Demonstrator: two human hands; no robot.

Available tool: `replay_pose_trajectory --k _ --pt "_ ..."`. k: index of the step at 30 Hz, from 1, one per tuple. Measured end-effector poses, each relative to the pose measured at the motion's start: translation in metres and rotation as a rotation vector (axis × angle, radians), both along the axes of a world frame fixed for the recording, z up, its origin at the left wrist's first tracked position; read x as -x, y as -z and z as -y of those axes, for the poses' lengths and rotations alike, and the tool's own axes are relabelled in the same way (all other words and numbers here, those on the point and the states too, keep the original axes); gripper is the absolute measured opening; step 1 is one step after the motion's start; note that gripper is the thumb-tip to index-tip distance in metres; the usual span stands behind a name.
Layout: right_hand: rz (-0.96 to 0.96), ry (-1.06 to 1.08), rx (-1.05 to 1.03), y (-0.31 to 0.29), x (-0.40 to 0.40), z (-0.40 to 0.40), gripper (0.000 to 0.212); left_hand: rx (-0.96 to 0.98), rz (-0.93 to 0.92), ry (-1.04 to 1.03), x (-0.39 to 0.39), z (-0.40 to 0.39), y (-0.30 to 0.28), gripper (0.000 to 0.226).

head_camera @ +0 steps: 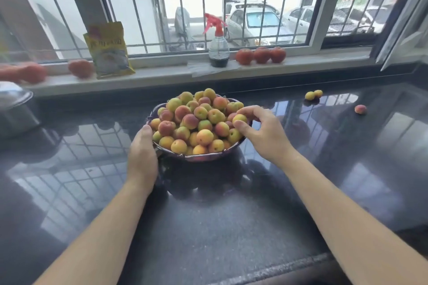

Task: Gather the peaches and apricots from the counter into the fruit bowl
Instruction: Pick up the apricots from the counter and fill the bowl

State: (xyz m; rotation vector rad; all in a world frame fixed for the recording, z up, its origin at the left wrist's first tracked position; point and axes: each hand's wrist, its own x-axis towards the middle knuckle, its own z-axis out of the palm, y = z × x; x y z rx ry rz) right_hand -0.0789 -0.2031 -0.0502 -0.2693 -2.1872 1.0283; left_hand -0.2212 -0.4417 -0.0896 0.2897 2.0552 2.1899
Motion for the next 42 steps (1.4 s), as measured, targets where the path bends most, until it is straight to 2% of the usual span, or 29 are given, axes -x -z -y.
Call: replay_pose_trajectory --k 2,4,8,13,16,18,20,22,24,26,28,33,36,40,42 --pt "-0.021 0.037 -0.016 0.007 0.002 0.0 0.013 0.038 -0.039 0.003 0.006 0.0 0.004 0.051" --pt "-0.015 0.073 0.014 0.013 0.004 -0.002 0.021 0.078 -0.074 -0.005 0.01 -0.001 0.008 0.053" --pt "0.01 0.079 0.078 0.022 0.005 -0.003 0.031 0.058 -0.084 0.009 0.014 -0.003 0.012 0.057" --pt "0.043 0.078 0.04 0.022 0.005 -0.001 0.037 0.066 -0.085 0.031 0.017 -0.001 0.016 0.064" --pt "-0.018 0.078 0.129 0.021 0.001 0.002 0.038 0.066 -0.078 0.036 0.016 -0.001 0.014 0.063" --pt "-0.096 0.181 0.221 0.017 0.004 -0.01 0.032 0.044 -0.064 0.023 0.014 -0.002 0.011 0.064" --pt "-0.043 0.34 0.24 0.014 0.015 -0.043 0.029 0.036 -0.041 0.011 0.013 -0.004 0.009 0.067" --pt "0.151 0.466 0.125 0.016 0.026 -0.089 0.038 0.072 -0.035 0.003 0.013 -0.005 0.008 0.071" --pt "0.384 0.567 -0.118 0.026 0.032 -0.136 0.047 0.084 -0.034 -0.021 0.015 -0.006 0.011 0.072" --pt "0.583 0.61 -0.338 0.037 0.03 -0.179 0.051 0.104 -0.048 -0.048 0.015 -0.006 0.011 0.066" --pt "0.686 0.652 -0.417 0.041 0.031 -0.212 0.048 0.107 -0.077 -0.086 0.015 -0.009 0.01 0.056" --pt "0.722 0.787 -0.525 0.036 0.048 -0.237 0.043 0.062 -0.106 -0.142 0.006 -0.012 0.002 0.035" --pt "0.744 0.82 -0.509 0.038 0.05 -0.236 0.042 0.079 -0.11 -0.145 0.008 -0.01 0.005 0.036" --pt "0.579 0.892 -0.549 0.04 0.045 -0.231 0.03 0.092 -0.089 -0.127 0.007 -0.009 0.005 0.045" --pt "0.595 0.887 -0.509 0.039 0.045 -0.23 0.03 0.107 -0.095 -0.141 0.006 -0.01 0.003 0.042"
